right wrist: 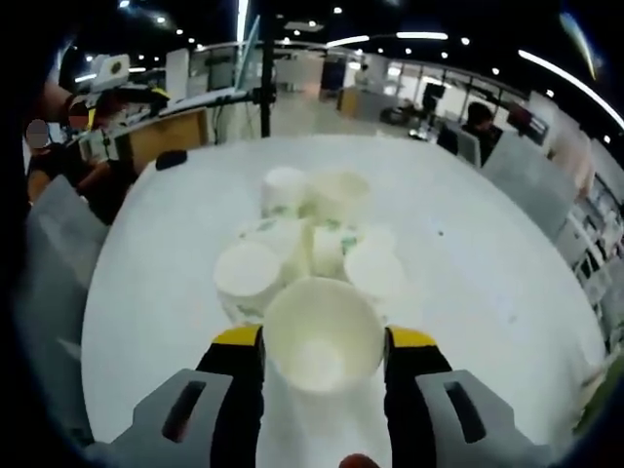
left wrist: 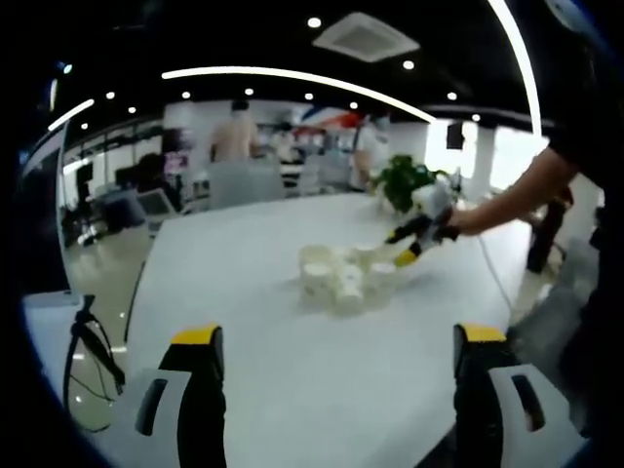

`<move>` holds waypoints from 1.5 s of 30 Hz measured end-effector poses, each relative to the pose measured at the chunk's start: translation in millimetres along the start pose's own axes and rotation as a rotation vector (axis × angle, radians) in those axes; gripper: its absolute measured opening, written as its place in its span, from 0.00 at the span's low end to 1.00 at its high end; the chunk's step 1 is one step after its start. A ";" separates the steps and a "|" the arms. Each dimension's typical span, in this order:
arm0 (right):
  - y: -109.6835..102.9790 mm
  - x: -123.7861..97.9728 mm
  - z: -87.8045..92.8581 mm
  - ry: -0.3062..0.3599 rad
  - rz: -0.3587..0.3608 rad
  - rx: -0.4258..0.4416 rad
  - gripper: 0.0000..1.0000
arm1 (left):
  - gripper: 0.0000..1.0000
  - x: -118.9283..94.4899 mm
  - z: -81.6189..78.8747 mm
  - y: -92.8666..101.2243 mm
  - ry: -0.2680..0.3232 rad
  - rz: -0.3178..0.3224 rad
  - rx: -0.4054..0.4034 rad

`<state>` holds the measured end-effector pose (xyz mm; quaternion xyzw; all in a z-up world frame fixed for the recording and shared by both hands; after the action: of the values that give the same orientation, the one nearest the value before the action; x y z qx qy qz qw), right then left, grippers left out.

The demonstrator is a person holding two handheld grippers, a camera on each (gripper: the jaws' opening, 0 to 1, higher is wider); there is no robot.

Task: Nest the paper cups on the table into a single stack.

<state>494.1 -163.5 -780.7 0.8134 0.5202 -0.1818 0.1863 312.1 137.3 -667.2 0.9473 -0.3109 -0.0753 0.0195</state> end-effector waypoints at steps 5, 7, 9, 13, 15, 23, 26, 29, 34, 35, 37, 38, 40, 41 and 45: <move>1.8 -3.0 0.6 0.002 0.011 0.015 0.45 | 0.98 1.3 -1.5 1.4 -0.002 0.015 0.003; 1.6 -3.9 -0.2 0.006 0.016 0.018 0.45 | 0.98 1.4 -1.5 0.8 -0.003 0.016 0.003; 1.0 -6.0 -1.6 0.006 0.020 0.019 0.45 | 0.98 1.8 -2.8 0.9 0.003 0.019 0.004; 2.4 -9.7 -2.7 0.012 0.029 0.025 0.45 | 0.98 2.8 -2.8 1.4 0.001 0.025 0.005; 1.4 -11.9 -4.7 0.022 0.034 0.050 0.45 | 0.98 3.7 -2.4 1.5 -0.003 0.031 0.009; 3.6 -22.8 -8.1 0.029 0.048 0.038 0.44 | 0.98 8.7 -5.1 2.2 0.008 0.043 0.007; 8.4 -27.3 -11.9 0.037 0.059 0.035 0.44 | 0.98 10.1 -3.8 1.4 0.005 0.046 0.006; 11.1 -31.8 -18.6 0.044 0.067 0.024 0.44 | 0.97 10.3 -3.4 2.9 0.005 0.051 0.003; 13.1 -38.5 -31.2 0.062 0.079 0.010 0.44 | 0.97 12.1 -1.7 6.2 0.003 0.064 0.006; 13.2 -39.7 -33.8 0.067 0.081 0.007 0.44 | 0.97 12.1 -1.4 6.7 0.002 0.067 0.009; 14.4 -41.1 -37.2 0.076 0.086 0.003 0.44 | 0.97 13.0 -1.1 7.4 0.001 0.070 0.010; 13.9 -42.0 -39.8 0.080 0.086 0.001 0.44 | 0.96 13.6 -1.3 7.8 0.002 0.072 0.007; 11.8 -44.9 -46.8 0.085 0.085 -0.013 0.44 | 0.96 14.0 -1.2 7.7 0.003 0.072 0.007; 11.0 -46.4 -49.5 0.087 0.084 -0.017 0.44 | 0.96 14.1 -1.3 8.2 0.004 0.073 0.006; 10.8 -50.3 -57.9 0.101 0.084 -0.027 0.44 | 0.97 14.8 -1.5 8.8 0.006 0.074 0.014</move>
<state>490.1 -178.3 -704.8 0.8402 0.4966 -0.1254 0.1780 318.9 121.4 -666.9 0.9355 -0.3461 -0.0696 0.0168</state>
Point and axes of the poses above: the point that each gripper's makers call its tool centre point, and the gripper's own axes: x roughly forward along the fingers, y roughly to its right, z roughly out of its underside, the point moved 1 cm from there along -x, roughly backward along the fingers, and after that the axes turned 14 degrees about y, right-handed, at the moved point
